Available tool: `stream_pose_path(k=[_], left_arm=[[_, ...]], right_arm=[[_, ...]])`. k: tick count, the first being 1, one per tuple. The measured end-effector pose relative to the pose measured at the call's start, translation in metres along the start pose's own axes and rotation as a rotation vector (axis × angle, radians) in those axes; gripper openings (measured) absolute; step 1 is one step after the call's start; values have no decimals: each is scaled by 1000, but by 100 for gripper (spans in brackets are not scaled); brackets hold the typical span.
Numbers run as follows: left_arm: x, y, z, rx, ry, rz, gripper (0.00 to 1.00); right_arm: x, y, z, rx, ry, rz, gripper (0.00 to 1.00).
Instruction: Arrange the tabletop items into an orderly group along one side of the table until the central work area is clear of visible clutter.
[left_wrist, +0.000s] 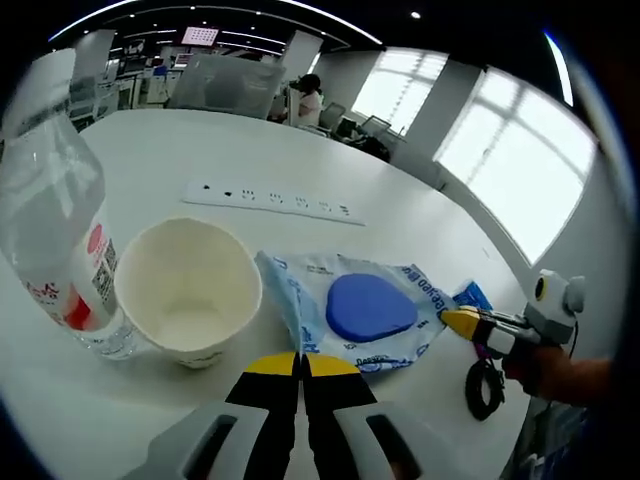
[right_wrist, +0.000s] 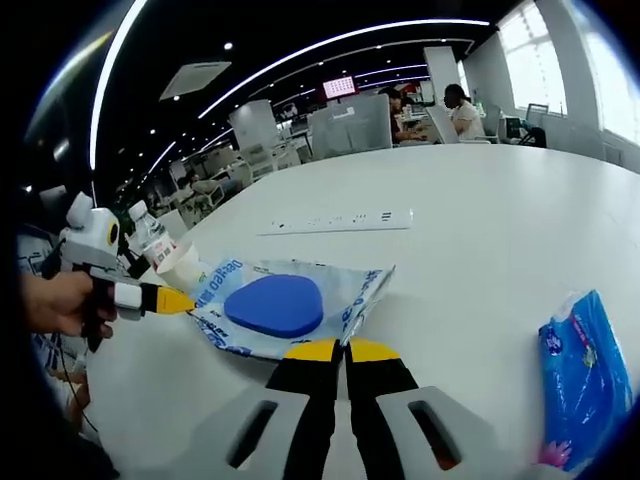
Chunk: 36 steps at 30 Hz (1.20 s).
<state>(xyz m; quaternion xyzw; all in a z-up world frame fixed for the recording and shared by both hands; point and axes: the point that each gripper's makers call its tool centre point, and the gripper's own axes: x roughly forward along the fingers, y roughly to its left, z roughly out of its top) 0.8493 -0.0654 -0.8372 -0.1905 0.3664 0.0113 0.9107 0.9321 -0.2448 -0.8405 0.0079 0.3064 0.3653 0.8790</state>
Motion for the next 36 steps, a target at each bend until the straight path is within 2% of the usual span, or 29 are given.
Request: stream_pose_path(k=[14,18,21,25,29,33,36], left_arm=[[1,12,-8,-16,-3,23,0],[1,12,-10,-19,-1,27,0],[4,13,-14,18,2,43,0],[8,22,-16,-16,1,49,2],[5,26,-16,-39,-22,54,6],[0,27,-21,-44,-24,58,16],[-3,27,-22,-38,-30,53,18]], right_arm=[[10,7,-9,-7,16,19,0],[11,7,-15,10,39,16,0],[14,6,-22,9,56,16,0],[13,5,-27,-8,77,16,1],[11,4,-29,0,83,23,6],[5,3,-30,4,75,22,11],[1,3,-28,8,61,21,17]])
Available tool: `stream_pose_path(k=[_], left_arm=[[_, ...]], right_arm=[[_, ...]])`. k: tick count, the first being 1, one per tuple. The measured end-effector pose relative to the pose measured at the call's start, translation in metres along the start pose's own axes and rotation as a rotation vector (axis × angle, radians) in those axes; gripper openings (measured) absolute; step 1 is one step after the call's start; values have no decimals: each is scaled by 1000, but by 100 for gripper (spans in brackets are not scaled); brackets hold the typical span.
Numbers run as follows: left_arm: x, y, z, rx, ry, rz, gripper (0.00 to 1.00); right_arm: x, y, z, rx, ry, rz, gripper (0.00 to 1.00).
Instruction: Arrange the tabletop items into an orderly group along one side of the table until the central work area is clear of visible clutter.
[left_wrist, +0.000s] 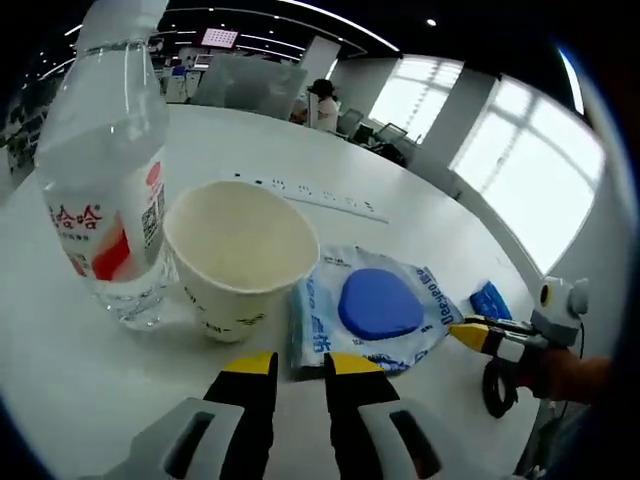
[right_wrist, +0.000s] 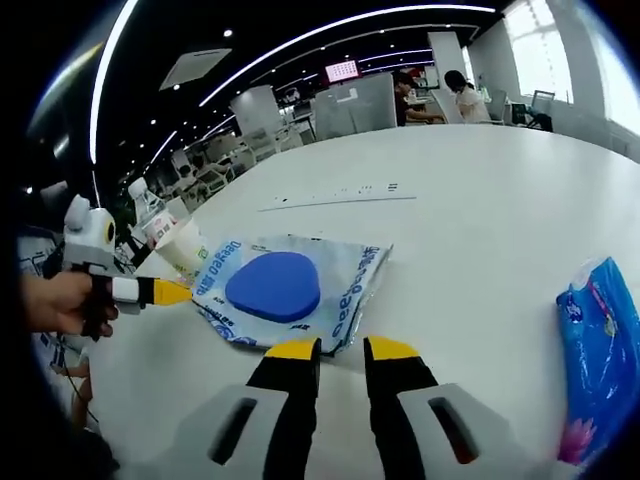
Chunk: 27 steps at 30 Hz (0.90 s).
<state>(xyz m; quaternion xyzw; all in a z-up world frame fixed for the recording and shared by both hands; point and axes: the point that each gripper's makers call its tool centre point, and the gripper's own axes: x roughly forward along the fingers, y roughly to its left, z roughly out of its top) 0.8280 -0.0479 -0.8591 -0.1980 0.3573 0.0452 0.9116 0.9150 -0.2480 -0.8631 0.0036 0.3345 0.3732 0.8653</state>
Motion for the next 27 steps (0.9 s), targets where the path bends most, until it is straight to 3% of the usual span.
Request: stream_pose_path(k=[7,9,12,19,27], left_arm=[[-7,-23,-3,119,4,-54,26],[-13,-35,-11,132,7,-66,31],[-15,-38,-10,193,17,-90,32],[-21,-44,-14,201,18,-108,33],[-32,-42,-11,227,2,-115,34]], right_arm=[[-20,1,2,37,-32,-9,28],[-27,2,3,59,-49,-19,30],[-43,6,3,76,-69,-33,34],[-59,8,-3,103,-99,-56,38],[-74,1,-1,162,-143,-105,51]])
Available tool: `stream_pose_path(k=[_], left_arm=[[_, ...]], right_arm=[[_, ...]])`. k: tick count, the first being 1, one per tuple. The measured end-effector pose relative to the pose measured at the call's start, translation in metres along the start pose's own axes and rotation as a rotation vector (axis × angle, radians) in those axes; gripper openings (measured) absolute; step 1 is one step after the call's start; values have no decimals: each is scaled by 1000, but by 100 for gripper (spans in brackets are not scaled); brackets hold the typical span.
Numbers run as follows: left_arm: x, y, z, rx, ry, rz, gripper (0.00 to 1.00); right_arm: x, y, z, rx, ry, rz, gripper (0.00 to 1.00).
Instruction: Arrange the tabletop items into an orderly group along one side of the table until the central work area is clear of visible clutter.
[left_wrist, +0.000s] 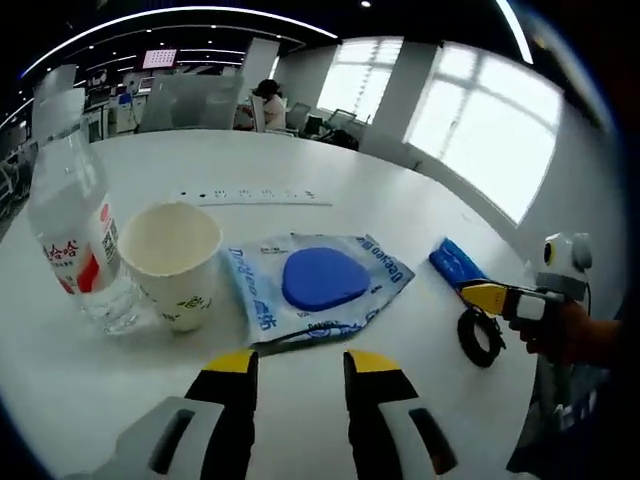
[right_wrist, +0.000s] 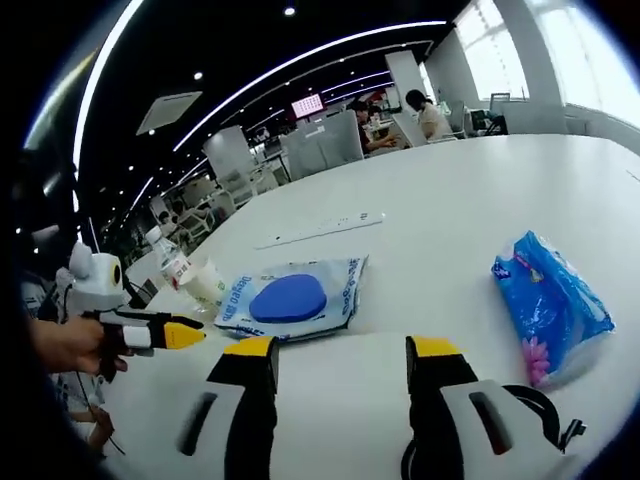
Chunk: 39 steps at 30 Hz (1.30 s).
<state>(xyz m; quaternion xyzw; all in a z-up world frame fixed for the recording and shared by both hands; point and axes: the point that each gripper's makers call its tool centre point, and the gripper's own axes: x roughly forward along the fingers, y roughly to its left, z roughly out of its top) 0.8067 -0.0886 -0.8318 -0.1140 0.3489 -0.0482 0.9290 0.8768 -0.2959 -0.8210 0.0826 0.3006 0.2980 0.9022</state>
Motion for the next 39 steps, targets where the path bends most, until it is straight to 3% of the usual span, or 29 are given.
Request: stream_pose_path(k=[8,20,31,39], left_arm=[[1,-18,12,56,-14,-72,41],[14,-65,38,173,-29,-199,48],[30,-111,58,282,-10,-322,52],[45,-139,72,351,10,-393,52]], right_arm=[[-21,-8,-1,40,-41,-60,59],[-57,-34,6,60,-98,-189,70],[-78,-58,4,82,-116,-312,70],[-87,-79,0,117,-116,-397,62]])
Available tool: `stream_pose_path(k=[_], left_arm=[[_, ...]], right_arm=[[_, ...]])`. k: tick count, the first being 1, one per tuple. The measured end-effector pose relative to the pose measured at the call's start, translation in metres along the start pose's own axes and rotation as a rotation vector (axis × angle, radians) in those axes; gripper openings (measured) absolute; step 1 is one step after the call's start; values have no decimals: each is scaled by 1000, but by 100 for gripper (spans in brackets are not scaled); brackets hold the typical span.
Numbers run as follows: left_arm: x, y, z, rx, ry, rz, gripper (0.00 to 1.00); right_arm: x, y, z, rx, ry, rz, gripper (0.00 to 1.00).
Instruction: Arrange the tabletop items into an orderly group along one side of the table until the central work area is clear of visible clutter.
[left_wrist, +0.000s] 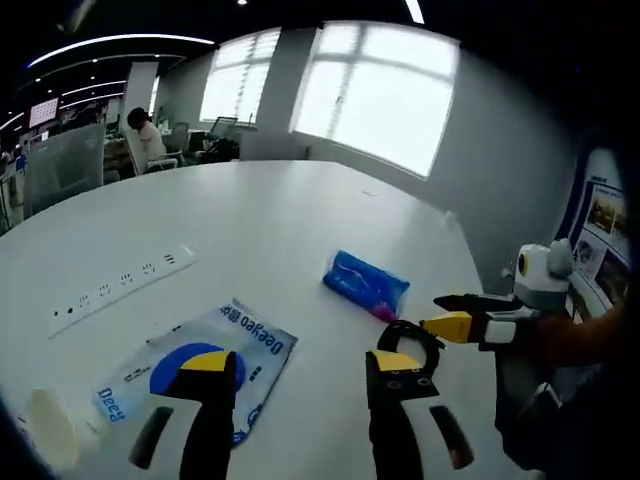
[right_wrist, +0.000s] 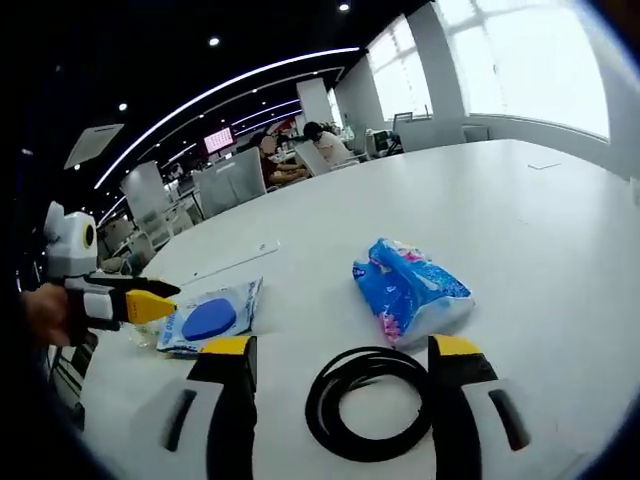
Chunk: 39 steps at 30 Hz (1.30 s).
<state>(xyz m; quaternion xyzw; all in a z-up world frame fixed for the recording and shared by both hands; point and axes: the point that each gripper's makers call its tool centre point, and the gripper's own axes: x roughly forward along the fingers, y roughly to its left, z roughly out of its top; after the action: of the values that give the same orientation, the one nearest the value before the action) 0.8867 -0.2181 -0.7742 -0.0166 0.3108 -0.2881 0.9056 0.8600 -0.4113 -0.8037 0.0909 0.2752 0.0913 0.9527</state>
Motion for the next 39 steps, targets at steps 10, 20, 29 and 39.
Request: stream_pose_path(k=[10,20,29,39], left_arm=[[28,-9,16,55,36,-47,52],[56,-13,30,132,67,-101,45],[82,-21,36,187,84,-170,39],[110,-21,42,258,117,-222,36]], right_arm=[[6,-20,1,11,15,-48,54],[22,-40,-3,84,26,-130,42],[27,-49,-3,119,18,-204,33],[33,-49,-4,122,32,-228,29]])
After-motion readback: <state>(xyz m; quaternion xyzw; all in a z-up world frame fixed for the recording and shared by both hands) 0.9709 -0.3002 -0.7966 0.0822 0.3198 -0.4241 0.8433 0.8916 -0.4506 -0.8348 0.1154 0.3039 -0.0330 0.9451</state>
